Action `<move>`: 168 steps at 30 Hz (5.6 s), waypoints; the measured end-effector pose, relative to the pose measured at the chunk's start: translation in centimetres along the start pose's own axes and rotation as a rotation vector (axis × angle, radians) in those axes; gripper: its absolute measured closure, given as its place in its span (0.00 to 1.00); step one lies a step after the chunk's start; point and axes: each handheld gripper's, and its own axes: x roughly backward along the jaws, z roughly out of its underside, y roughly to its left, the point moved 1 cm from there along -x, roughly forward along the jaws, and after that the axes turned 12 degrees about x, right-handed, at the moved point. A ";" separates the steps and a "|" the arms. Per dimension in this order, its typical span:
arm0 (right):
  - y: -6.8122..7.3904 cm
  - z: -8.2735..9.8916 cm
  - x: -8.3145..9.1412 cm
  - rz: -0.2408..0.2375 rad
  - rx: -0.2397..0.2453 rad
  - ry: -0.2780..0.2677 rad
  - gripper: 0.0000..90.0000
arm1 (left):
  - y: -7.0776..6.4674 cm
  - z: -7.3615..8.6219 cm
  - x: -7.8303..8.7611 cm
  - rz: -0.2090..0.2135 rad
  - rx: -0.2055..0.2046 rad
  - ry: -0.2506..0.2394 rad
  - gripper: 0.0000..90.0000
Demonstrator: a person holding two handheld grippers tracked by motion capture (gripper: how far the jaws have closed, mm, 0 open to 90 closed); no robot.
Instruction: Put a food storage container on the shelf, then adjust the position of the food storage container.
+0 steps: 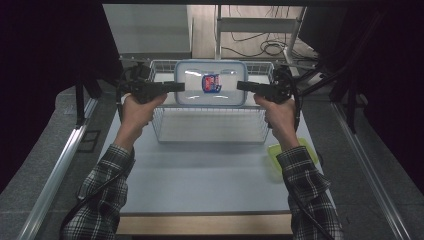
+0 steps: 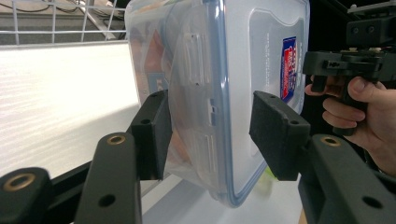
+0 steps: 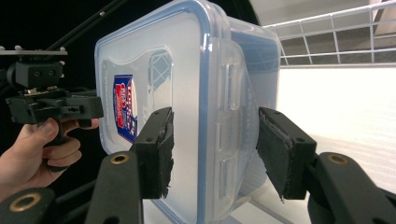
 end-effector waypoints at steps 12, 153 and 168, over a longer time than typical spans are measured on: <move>0.1 0.1 -0.1 0.024 0.015 0.002 0.50 | 0.0 0.1 -0.4 -0.014 -0.015 -0.009 0.48; -0.5 20.3 10.5 0.385 0.298 0.253 0.66 | 3.0 27.5 3.5 -0.313 -0.387 0.152 0.03; -6.1 19.2 12.3 0.515 0.231 0.279 0.99 | 3.3 27.5 3.4 -0.312 -0.371 0.157 0.03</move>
